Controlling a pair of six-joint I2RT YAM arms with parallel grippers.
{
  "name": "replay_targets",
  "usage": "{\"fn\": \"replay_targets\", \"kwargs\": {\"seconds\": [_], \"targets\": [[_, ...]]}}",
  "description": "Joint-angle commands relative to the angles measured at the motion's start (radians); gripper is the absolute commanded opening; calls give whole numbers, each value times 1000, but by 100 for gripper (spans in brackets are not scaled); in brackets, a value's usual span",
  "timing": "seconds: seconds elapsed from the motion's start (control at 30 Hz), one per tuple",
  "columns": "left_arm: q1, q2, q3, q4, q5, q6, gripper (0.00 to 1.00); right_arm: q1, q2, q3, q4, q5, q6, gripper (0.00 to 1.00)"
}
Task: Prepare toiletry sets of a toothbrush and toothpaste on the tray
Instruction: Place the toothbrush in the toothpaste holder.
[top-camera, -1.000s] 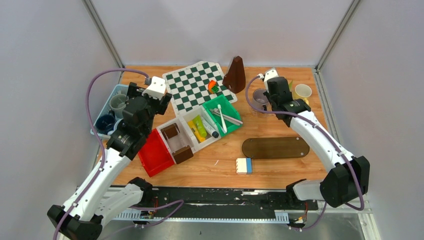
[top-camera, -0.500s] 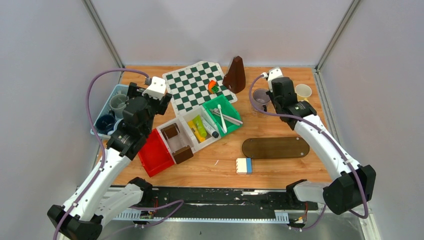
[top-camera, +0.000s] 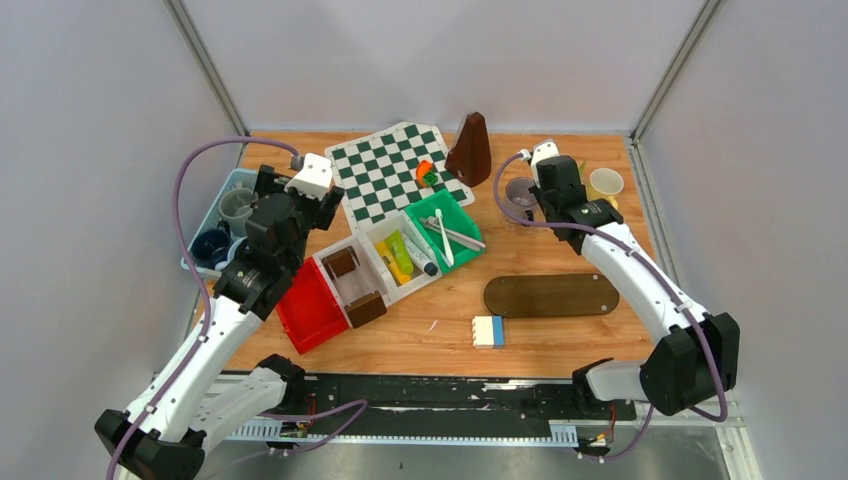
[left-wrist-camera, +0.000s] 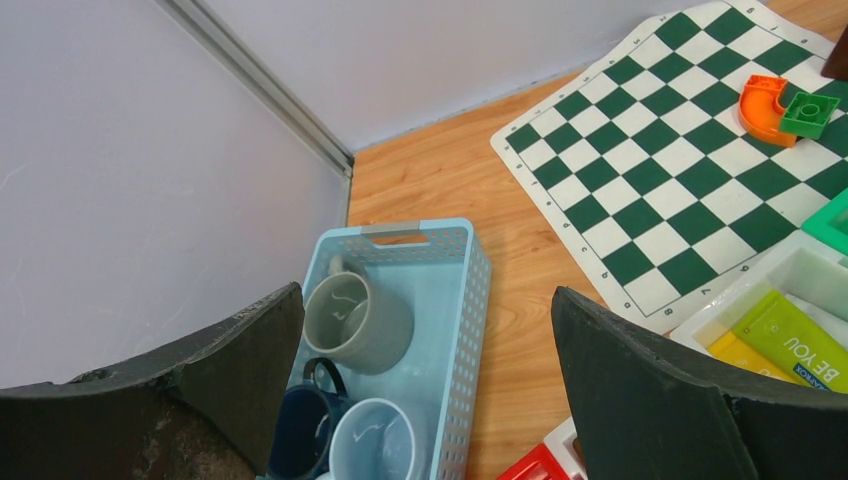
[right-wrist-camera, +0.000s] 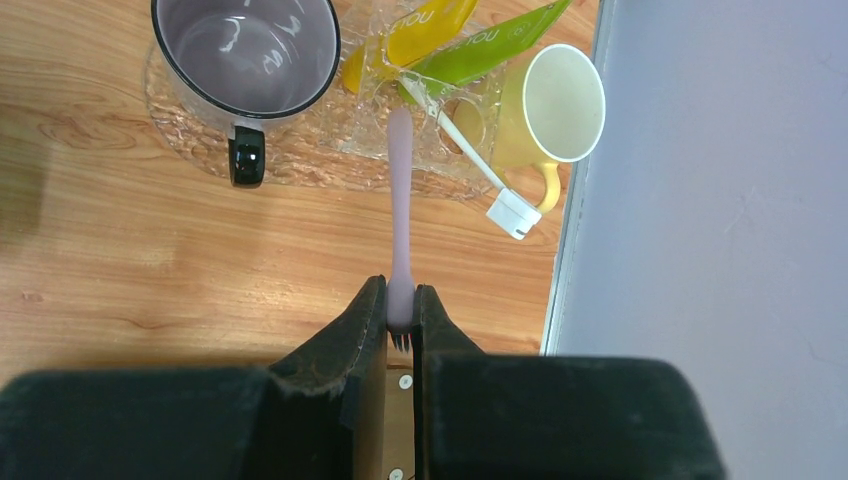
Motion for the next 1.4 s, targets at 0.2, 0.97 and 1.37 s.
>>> {"fn": "replay_targets", "kwargs": {"seconds": [0.2,0.97,1.37], "targets": [[5,-11,-4,46,6,8,100,-17,28,-28,116,12,-1,0],[7,-13,-10,51,5,22,100,-55,93,-161,324,13,-3,5],[7,-14,-10,49,9,26,100,-66,60,-149,325,-5,40,45]]}}
